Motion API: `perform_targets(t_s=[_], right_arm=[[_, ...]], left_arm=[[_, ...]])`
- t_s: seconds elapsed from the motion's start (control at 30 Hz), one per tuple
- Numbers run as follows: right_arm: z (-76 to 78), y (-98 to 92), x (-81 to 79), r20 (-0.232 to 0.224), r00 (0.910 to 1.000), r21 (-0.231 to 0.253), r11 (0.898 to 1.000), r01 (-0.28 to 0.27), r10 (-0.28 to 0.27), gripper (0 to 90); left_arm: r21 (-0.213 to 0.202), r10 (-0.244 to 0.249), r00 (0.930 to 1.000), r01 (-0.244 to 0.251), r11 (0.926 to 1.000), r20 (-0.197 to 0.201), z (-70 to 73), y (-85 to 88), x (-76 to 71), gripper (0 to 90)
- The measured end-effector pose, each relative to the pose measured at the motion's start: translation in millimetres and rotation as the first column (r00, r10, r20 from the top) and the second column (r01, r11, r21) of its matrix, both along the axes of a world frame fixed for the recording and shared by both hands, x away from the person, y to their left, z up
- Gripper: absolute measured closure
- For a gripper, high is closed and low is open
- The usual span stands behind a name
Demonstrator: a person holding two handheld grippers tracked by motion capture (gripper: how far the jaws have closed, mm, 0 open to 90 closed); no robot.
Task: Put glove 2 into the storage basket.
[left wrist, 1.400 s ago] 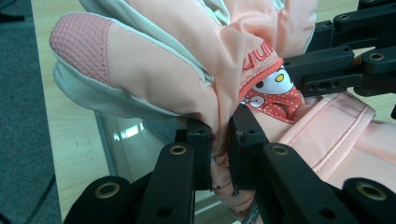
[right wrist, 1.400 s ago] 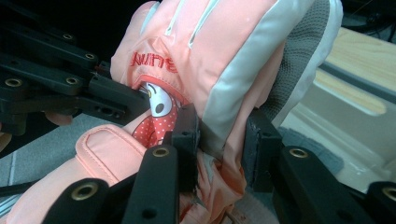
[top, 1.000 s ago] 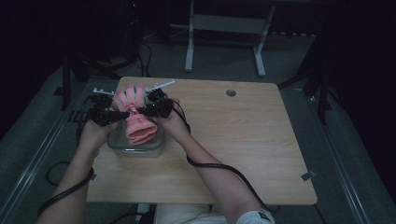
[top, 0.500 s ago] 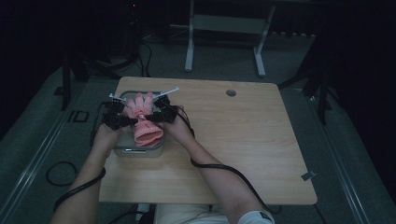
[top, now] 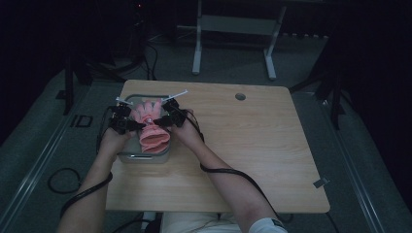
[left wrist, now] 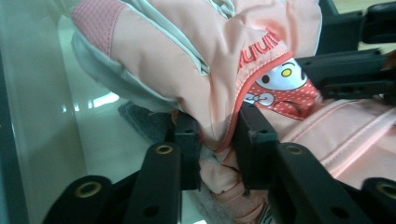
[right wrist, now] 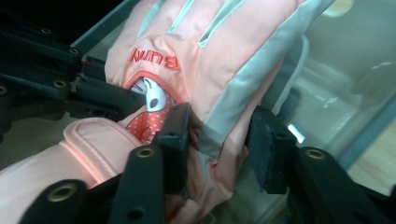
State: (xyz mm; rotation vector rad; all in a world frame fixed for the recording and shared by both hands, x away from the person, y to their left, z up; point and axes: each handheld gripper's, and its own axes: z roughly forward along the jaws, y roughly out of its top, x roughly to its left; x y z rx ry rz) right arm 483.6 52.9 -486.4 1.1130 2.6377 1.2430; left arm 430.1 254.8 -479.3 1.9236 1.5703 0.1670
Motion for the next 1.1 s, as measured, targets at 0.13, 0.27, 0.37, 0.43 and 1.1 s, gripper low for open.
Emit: perform_targets(t_s=[0.13, 0.27, 0.37, 0.43, 1.1], right_arm=[[9.7, -6.9, -1.1, 0.037, 0.9990, 0.019, 1.000, 0.023, -0.024, 53.6], [16.1, -15.6, -3.3, 0.044, 0.9987, 0.047, 0.999, 0.025, -0.027, 51.1], [17.8, -21.0, -5.7, 0.048, 0.9985, 0.058, 0.998, 0.025, -0.027, 50.5], [17.8, -24.5, -7.1, 0.048, 0.9984, 0.062, 0.998, 0.026, -0.029, 50.1], [27.9, -58.4, -15.7, 0.041, 0.9991, 0.135, 0.991, -0.001, -0.005, 39.4]], left_arm=[[-0.005, 0.020, 0.9996, -0.020, 0.9998, 0.020, -2.0, 0.0, 1.1, 63.9], [0.018, 0.030, 0.9989, -0.030, 0.9994, 0.036, -3.4, -4.0, 2.0, 61.8], [0.045, 0.018, 0.9992, -0.020, 0.9988, 0.035, -0.9, -8.6, 3.0, 61.7], [0.074, 0.009, 0.9994, -0.012, 0.9972, 0.033, 1.3, -11.0, 3.3, 61.5], [0.049, 0.038, 0.9910, -0.044, 0.9978, 0.129, 12.6, 5.8, -8.3, 19.6]])
